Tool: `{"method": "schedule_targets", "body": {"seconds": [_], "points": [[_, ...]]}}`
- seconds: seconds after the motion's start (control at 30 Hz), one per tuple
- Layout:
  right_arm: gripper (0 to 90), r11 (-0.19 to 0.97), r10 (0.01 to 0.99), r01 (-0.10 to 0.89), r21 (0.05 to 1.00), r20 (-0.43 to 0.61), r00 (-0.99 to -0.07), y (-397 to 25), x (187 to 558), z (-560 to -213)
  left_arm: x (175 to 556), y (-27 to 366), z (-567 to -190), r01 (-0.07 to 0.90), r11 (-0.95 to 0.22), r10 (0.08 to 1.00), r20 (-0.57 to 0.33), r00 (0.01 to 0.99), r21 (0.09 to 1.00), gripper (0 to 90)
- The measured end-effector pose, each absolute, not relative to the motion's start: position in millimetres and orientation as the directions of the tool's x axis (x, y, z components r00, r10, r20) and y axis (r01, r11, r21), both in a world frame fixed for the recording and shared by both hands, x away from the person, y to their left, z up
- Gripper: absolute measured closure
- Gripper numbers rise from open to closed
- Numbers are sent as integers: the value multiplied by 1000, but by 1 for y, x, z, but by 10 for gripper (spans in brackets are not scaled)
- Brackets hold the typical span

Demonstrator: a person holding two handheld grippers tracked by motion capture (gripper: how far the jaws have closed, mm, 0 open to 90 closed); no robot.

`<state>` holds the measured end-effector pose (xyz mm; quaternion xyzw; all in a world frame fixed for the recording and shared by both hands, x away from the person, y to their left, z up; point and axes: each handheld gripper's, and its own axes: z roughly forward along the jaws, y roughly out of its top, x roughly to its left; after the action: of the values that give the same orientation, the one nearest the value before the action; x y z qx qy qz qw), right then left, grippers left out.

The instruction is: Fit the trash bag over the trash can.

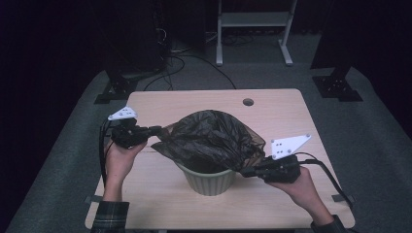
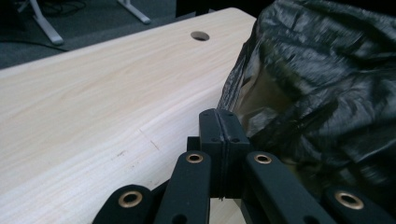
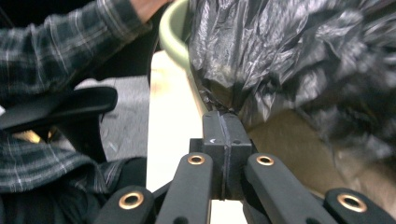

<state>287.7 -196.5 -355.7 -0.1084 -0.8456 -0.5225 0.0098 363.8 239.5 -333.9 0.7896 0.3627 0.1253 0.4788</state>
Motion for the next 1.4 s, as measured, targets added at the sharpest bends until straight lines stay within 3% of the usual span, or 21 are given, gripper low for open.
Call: {"method": "schedule_targets", "body": {"seconds": [0.23, 0.5, 0.77, 0.87, 1.17, 1.4], "points": [[899, 514, 144, 194, 836, 138, -980, -180, 280, -376, 365, 239, -342, 469, -287, 697, -154, 700, 835, 900], [900, 518, 142, 243, 820, 198, -970, -178, 281, -404, 368, 235, -354, 489, -292, 685, -176, 707, 822, 900], [885, 546, 154, 238, 803, 183, -971, -176, 279, -411, 369, 229, -355, 486, -299, 675, -179, 716, 821, 900], [735, 524, 173, 233, 819, 166, -971, -182, 276, -402, 369, 228, -353, 483, -297, 673, -178, 718, 824, 900], [718, 374, 171, 170, 912, 113, -979, -191, 259, -341, 368, 229, -351, 478, -290, 672, -179, 719, 829, 900], [703, 344, 190, 121, 931, 57, -980, -149, 257, -311, 366, 229, -347, 467, -293, 665, -172, 727, 834, 900]]}}
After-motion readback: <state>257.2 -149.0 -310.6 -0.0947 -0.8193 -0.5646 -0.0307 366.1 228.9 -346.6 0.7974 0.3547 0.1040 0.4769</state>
